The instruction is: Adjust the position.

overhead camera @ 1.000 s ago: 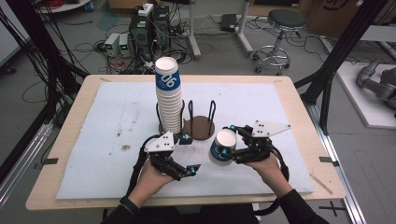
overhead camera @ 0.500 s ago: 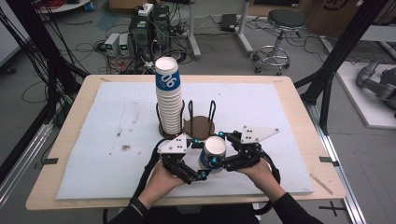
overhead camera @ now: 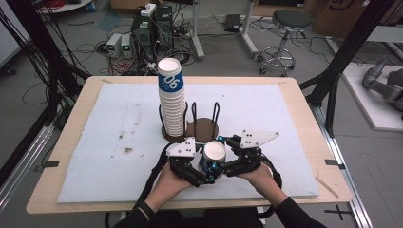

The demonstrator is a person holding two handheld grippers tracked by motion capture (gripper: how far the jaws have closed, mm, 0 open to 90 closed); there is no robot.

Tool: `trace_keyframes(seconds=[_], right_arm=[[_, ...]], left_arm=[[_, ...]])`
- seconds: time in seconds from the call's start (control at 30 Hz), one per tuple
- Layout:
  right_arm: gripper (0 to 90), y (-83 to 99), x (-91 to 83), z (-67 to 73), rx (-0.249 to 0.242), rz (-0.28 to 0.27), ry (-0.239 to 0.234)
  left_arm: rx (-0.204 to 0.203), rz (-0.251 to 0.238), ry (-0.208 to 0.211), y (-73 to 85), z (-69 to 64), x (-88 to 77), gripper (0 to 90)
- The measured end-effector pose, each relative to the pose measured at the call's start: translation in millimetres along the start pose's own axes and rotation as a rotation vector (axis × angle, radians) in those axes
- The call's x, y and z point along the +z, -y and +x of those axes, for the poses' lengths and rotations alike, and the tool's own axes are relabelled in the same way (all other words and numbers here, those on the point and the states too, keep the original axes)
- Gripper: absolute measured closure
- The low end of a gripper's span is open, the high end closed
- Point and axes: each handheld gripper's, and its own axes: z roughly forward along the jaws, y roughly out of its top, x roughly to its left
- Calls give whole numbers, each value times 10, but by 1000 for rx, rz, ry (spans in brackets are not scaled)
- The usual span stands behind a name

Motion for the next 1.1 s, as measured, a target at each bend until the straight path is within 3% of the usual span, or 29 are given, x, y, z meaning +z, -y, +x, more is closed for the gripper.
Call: trace_keyframes(seconds=[0.3,0.43,0.47,0.7,0.77,0.9,1.0,1.1], right_arm=[[296,-7,-9,-7,6,8,7],[216,-30,-42,-27,24,18,17],[213,-44,-64,-43,36,27,12],[204,-153,-198,-94,7,108,7],[205,-161,-202,-96,0,124,12],[205,-156,-135,-75,-18,186,21],[214,-126,-59,-71,-31,249,27],[293,-119,-49,-72,-27,267,7]], left_arm=[[11,40,1,-51,11,-26,217],[19,77,5,-84,22,-51,223],[37,122,-3,-115,22,-65,225],[104,268,-47,-270,12,-123,233],[112,290,-55,-288,9,-125,236],[137,389,-85,-333,4,-101,241],[149,406,-86,-342,-12,-87,241],[157,403,-94,-348,-24,-83,232]])
